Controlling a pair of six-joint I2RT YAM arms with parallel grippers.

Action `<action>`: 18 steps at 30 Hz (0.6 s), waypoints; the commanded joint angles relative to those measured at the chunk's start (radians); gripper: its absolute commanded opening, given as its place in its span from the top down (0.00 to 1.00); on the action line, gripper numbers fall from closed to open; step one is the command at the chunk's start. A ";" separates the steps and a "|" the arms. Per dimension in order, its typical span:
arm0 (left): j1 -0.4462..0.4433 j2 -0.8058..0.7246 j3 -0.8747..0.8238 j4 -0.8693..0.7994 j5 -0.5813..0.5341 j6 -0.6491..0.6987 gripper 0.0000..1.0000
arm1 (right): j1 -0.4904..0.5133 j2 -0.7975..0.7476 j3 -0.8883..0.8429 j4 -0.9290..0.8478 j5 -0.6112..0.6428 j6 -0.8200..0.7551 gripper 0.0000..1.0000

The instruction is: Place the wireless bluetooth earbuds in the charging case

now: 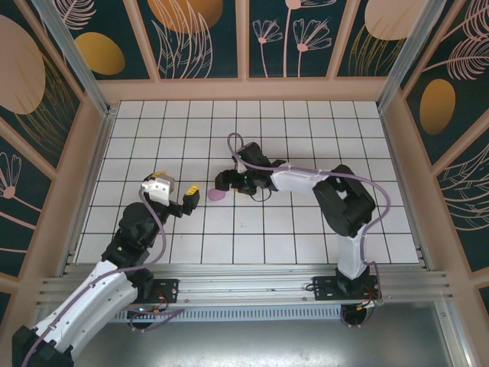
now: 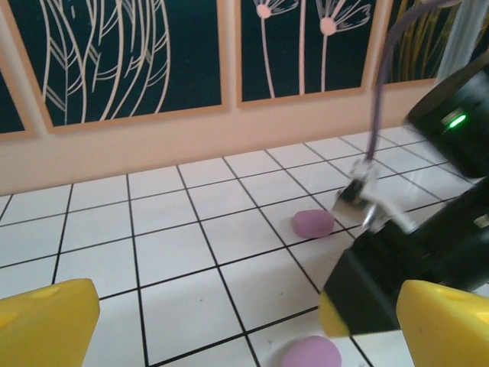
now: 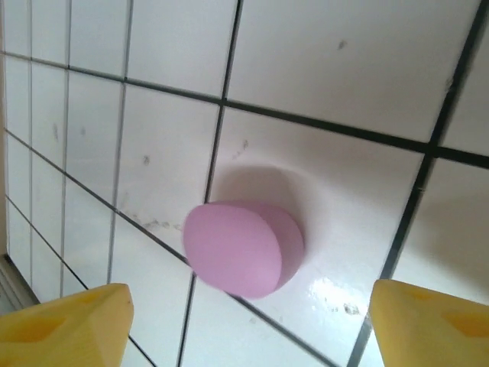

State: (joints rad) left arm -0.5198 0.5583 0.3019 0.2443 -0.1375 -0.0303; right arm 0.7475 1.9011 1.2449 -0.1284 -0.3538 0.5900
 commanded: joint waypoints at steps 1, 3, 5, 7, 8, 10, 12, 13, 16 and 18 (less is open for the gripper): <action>0.030 0.093 0.081 0.077 -0.020 -0.018 0.02 | -0.006 -0.151 0.034 -0.109 0.203 -0.114 0.03; 0.075 0.160 0.109 0.111 0.031 -0.055 0.01 | -0.011 -0.219 0.019 -0.131 0.296 -0.155 0.01; 0.144 0.209 0.111 0.181 0.115 -0.117 0.02 | -0.020 -0.300 -0.016 -0.134 0.411 -0.206 0.01; 0.214 0.264 0.115 0.242 0.166 -0.168 0.01 | -0.039 -0.397 -0.081 -0.097 0.543 -0.264 0.01; 0.236 0.293 0.123 0.252 0.178 -0.174 0.01 | -0.054 -0.442 -0.124 -0.062 0.589 -0.293 0.01; 0.288 0.362 0.152 0.253 0.209 -0.176 0.01 | -0.130 -0.548 -0.272 0.059 0.674 -0.338 0.01; 0.334 0.413 0.171 0.265 0.234 -0.199 0.01 | -0.264 -0.626 -0.398 0.155 0.648 -0.333 0.01; 0.353 0.431 0.172 0.281 0.232 -0.212 0.02 | -0.342 -0.663 -0.459 0.209 0.582 -0.355 0.01; 0.393 0.470 0.141 0.334 0.175 -0.205 0.02 | -0.520 -0.760 -0.648 0.395 0.524 -0.345 0.01; 0.419 0.498 0.110 0.365 0.133 -0.177 0.02 | -0.589 -0.806 -0.793 0.597 0.510 -0.391 0.01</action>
State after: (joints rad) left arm -0.1299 1.0359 0.4377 0.5133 0.0345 -0.2077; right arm 0.2081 1.1572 0.5808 0.1883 0.1837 0.2676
